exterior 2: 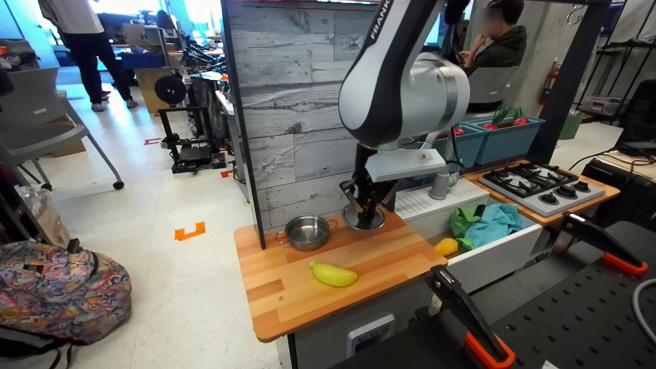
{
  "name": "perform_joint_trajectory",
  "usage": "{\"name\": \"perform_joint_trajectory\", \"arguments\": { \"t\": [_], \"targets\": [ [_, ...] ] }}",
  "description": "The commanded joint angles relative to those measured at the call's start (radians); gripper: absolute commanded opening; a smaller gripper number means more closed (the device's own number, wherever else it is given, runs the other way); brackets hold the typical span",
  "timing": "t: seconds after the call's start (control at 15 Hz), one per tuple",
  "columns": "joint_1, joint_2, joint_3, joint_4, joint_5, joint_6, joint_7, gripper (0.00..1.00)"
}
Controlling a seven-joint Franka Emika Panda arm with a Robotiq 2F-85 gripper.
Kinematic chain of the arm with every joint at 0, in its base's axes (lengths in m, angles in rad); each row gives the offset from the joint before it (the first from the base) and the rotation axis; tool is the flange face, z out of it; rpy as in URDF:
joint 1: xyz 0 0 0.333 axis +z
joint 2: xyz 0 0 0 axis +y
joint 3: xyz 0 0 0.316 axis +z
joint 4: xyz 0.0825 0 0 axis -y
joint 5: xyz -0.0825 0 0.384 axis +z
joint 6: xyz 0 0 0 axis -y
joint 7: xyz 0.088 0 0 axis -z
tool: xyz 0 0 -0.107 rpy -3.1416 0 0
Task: Put the lid on the table
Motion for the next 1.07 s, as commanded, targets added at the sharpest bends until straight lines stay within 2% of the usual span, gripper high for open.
{"name": "perform_joint_trajectory", "arguments": {
  "t": [0.0, 0.2, 0.4, 0.47, 0.73, 1.0],
  "targets": [
    [-0.098, 0.071, 0.046, 0.029, 0.013, 0.037, -0.085, 0.05],
    [-0.16, 0.145, 0.081, 0.087, 0.015, 0.012, -0.138, 0.05],
    [-0.181, 0.2, 0.102, 0.15, 0.014, -0.01, -0.162, 0.05],
    [-0.184, 0.202, 0.106, 0.158, 0.015, -0.014, -0.164, 0.36],
    [-0.181, 0.2, 0.111, 0.162, 0.015, -0.002, -0.163, 0.66],
    [-0.182, 0.168, 0.129, 0.119, 0.012, 0.012, -0.176, 0.95]
  ]
}}
